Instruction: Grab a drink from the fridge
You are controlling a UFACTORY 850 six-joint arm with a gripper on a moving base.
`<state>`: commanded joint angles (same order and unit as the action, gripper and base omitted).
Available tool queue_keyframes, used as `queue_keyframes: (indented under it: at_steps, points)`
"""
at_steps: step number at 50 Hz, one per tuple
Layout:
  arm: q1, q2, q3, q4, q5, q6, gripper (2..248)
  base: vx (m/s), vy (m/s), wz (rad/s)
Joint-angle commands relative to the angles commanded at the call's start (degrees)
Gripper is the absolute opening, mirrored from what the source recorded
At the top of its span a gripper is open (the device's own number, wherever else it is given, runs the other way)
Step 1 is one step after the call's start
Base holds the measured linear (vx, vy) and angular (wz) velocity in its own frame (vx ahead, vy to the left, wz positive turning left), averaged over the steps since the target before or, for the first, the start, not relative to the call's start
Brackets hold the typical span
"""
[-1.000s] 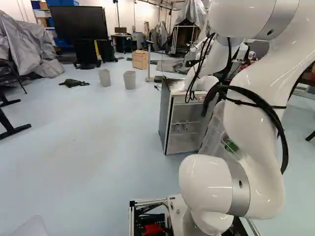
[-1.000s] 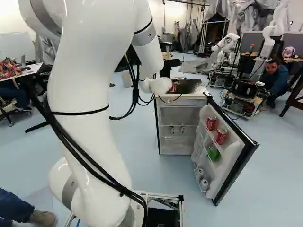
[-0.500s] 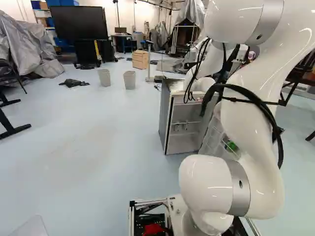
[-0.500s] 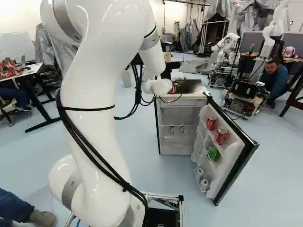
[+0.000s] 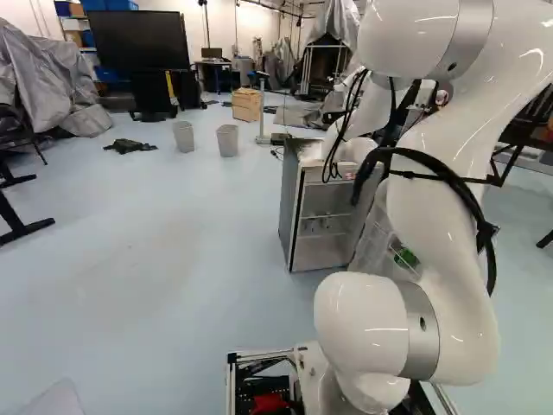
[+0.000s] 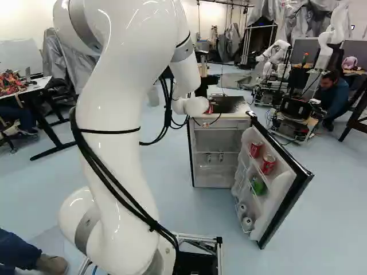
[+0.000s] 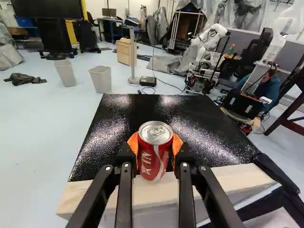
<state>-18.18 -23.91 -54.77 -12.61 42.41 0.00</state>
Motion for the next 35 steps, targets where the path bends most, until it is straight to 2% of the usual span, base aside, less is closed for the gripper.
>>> queue_keyframes:
  at_steps: [8, 9, 13, 14, 19, 20, 24, 25, 29, 30, 35]
  points:
    - [0.00, 0.00, 0.00, 0.00, 0.00, 0.00, 91, 0.000, 0.000, 0.000]
    - [0.00, 0.00, 0.00, 0.00, 0.00, 0.00, 118, 0.000, 0.000, 0.000]
    - [0.00, 0.00, 0.00, 0.00, 0.00, 0.00, 118, 0.000, 0.000, 0.000]
    - [0.00, 0.00, 0.00, 0.00, 0.00, 0.00, 151, 0.000, 0.000, 0.000]
    - [0.00, 0.00, 0.00, 0.00, 0.00, 0.00, 151, 0.000, 0.000, 0.000]
    - [0.00, 0.01, 0.01, 0.00, 0.00, 0.00, 186, 0.000, 0.000, 0.000]
    - [-0.04, 0.20, 0.26, 0.00, 0.00, 0.00, 186, 0.000, 0.000, 0.000]
    - [-0.06, 0.32, 0.40, 0.00, 0.00, 0.00, 221, 0.000, 0.000, 0.000]
    - [-0.19, 1.00, 1.25, 0.00, 0.00, 0.00, 221, 0.000, 0.000, 0.000]
    - [-0.23, 1.21, 1.50, 0.00, 0.00, 0.00, 247, 0.000, 0.000, 0.000]
    - [-0.45, 2.37, 2.94, 0.00, 0.00, 0.00, 247, 0.000, 0.000, 0.000]
